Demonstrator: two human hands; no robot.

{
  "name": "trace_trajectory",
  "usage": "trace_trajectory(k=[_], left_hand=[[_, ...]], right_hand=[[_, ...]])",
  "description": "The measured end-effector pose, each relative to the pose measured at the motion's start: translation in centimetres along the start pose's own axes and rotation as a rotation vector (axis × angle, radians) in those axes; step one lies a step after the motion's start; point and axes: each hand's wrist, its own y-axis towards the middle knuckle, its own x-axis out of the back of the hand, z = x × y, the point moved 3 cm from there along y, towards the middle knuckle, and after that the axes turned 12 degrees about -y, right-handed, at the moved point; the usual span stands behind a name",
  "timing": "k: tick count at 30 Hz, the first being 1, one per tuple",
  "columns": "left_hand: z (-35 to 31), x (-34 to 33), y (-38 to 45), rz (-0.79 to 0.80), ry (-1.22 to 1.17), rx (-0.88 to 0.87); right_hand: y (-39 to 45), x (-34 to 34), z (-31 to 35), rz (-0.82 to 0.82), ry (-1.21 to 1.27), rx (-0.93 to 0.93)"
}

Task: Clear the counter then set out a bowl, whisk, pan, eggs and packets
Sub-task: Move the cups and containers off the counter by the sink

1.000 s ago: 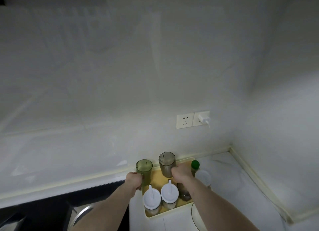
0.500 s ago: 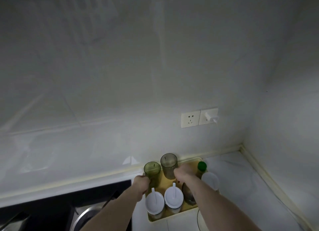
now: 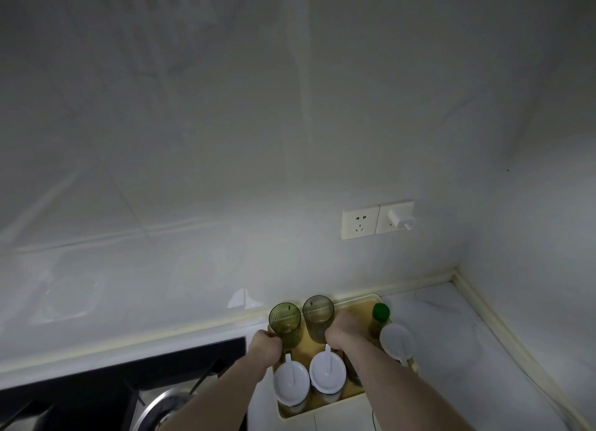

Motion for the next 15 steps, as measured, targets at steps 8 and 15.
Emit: trace_trajectory(k=[8, 15], left_hand=[[-0.3, 2.5, -3.1, 0.003, 0.105, -0.123], [-0.9, 4.9, -11.1, 0.067, 0.122, -0.416]], right_hand=[[-2.0, 0.1, -0.3, -0.018, -0.002, 0.020], [-5.8, 0.3, -2.1, -0.049, 0.216, 0.085]])
